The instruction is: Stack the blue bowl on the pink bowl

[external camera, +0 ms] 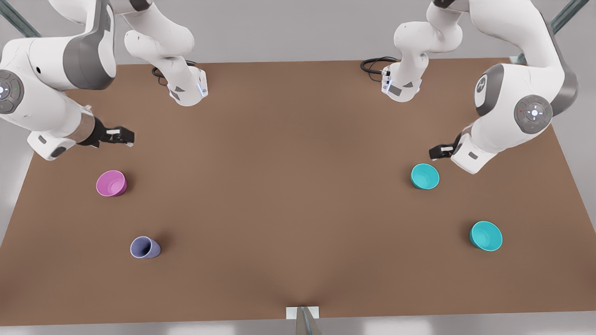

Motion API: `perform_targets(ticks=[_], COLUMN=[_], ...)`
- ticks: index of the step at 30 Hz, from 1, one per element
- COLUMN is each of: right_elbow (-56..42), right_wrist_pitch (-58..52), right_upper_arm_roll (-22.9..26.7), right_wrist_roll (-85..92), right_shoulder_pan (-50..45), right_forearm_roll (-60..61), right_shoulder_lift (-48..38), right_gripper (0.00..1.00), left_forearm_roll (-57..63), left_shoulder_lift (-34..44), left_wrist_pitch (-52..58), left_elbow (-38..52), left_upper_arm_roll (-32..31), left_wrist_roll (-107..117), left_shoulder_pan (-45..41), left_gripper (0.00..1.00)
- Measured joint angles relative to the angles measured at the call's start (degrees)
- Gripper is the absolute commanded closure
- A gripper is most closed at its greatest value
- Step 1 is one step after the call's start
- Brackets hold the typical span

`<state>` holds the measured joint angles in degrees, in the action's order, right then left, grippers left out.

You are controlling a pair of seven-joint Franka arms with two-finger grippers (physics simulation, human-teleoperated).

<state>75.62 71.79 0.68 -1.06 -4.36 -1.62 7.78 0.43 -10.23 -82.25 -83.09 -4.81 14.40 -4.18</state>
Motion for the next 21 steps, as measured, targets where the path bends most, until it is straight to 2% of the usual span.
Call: perform_targets(ticks=[3, 7, 10, 13, 16, 21], right_elbow=[0.2, 1.6, 5.9, 14.8, 19.7, 22.9], right_wrist_pitch=[1.2, 6.6, 13.1, 22.6, 31.6, 42.3], right_upper_arm_roll=[0.2, 0.5, 0.4, 0.4, 0.4, 0.4], right_wrist_roll=[1.4, 5.6, 9.1, 12.4, 15.2, 19.0], right_shoulder_pan=[1.3, 18.1, 24.1, 26.6, 28.7, 30.2], right_forearm_roll=[-0.8, -3.0, -3.3, -3.4, -3.3, -3.1], right_shoulder_lift=[3.6, 15.1, 18.4, 18.1, 18.9, 23.8], right_gripper=[0.0, 0.0, 0.0, 0.0, 0.0, 0.0], left_forearm_roll=[0.0, 0.0, 0.0, 0.0, 0.0, 0.1], left_shoulder_lift=[-0.3, -0.7, -1.1, -1.3, -1.6, -1.7], left_wrist_pitch=[-1.3, -2.1, -2.4, -2.5, -2.3, -1.9], left_elbow=[-0.1, -0.2, -0.3, -0.5, -0.6, -0.6], left_upper_arm_roll=[0.0, 0.0, 0.0, 0.0, 0.0, 0.0], left_wrist_roll=[0.1, 0.2, 0.3, 0.3, 0.4, 0.5], left_shoulder_pan=[0.0, 0.0, 0.1, 0.2, 0.2, 0.2], left_gripper=[0.0, 0.0, 0.0, 0.0, 0.0, 0.0])
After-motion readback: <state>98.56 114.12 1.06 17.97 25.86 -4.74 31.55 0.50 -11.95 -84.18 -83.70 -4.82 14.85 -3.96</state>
